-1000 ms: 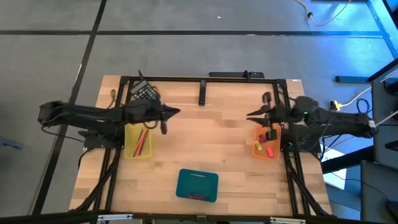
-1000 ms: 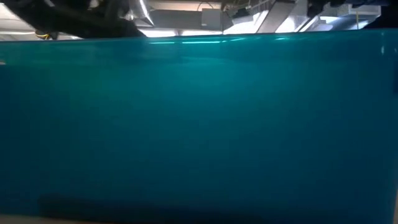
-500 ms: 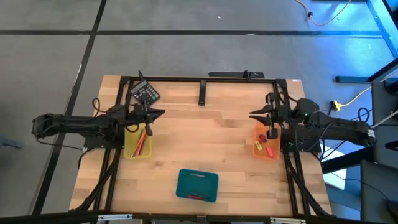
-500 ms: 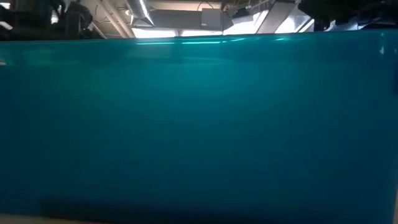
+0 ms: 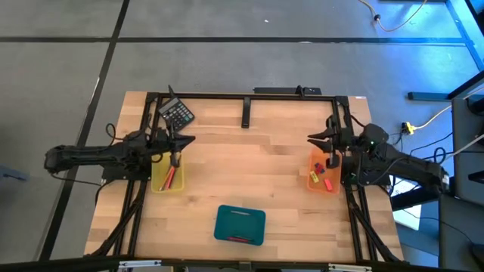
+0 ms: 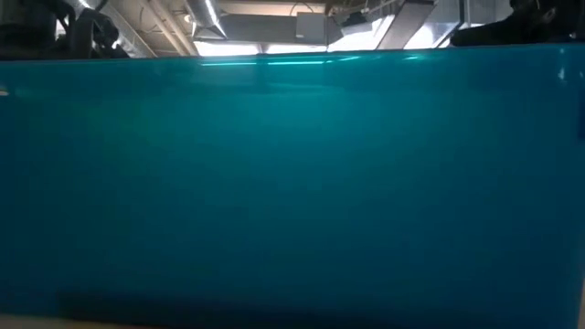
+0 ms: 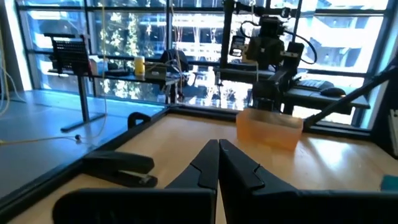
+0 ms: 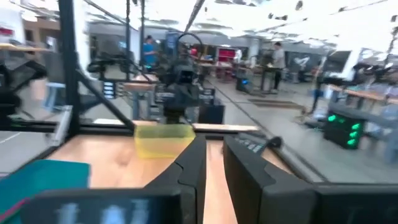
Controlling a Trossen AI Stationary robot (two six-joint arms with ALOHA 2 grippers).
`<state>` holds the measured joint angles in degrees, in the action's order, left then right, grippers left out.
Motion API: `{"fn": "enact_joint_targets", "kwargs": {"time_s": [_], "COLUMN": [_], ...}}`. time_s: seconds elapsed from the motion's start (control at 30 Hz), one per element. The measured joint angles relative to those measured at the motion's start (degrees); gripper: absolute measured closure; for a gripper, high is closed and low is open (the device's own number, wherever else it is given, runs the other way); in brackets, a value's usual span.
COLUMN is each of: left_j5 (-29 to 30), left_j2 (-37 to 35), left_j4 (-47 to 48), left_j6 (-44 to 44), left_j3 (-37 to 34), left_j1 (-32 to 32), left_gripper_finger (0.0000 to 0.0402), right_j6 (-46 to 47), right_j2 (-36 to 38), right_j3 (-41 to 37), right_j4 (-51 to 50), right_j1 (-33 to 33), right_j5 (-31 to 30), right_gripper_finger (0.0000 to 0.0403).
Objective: Sort crayons/erasers/pens/pencils in bins
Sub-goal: Return to Home Position
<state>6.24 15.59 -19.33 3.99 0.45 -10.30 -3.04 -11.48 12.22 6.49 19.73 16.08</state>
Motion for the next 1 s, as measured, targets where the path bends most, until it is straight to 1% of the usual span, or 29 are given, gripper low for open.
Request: {"fn": "enact_joint_targets", "kwargs": {"time_s": [0.17, 0.23, 0.37, 0.53, 0.8, 1.0], "left_j5": [0.00, 0.00, 0.00, 0.02, 0.02, 0.02], "left_j2": [-3.14, -4.31, -5.95, -6.81, -7.07, -7.05], "left_j4": [1.21, 1.31, 1.68, 3.79, 3.89, 3.91], "left_j6": [-1.40, -3.03, -4.38, -4.31, -2.52, -0.71], "left_j3": [0.00, 0.00, 0.01, 0.02, 0.02, 0.02], "left_j1": [0.74, 0.74, 0.74, 0.74, 0.74, 0.74], "left_gripper_finger": [0.0401, 0.0400, 0.0399, 0.0399, 0.0399, 0.0401], "right_j6": [3.08, 4.22, 6.23, 10.50, 12.30, 14.09], "right_j2": [3.35, 4.02, 4.39, 4.41, 4.41, 4.39], "right_j3": [-2.16, -3.66, -7.23, -11.76, -9.47, -9.09], "right_j4": [-1.54, -0.76, 3.60, 11.67, 12.27, 12.78], "right_j1": [4.27, 5.69, 8.32, 10.48, 12.41, 12.39], "right_j5": [7.13, 8.24, 9.41, 14.16, 14.66, 17.13], "right_gripper_finger": [0.0343, 0.0343, 0.0343, 0.0343, 0.0343, 0.0343]}}
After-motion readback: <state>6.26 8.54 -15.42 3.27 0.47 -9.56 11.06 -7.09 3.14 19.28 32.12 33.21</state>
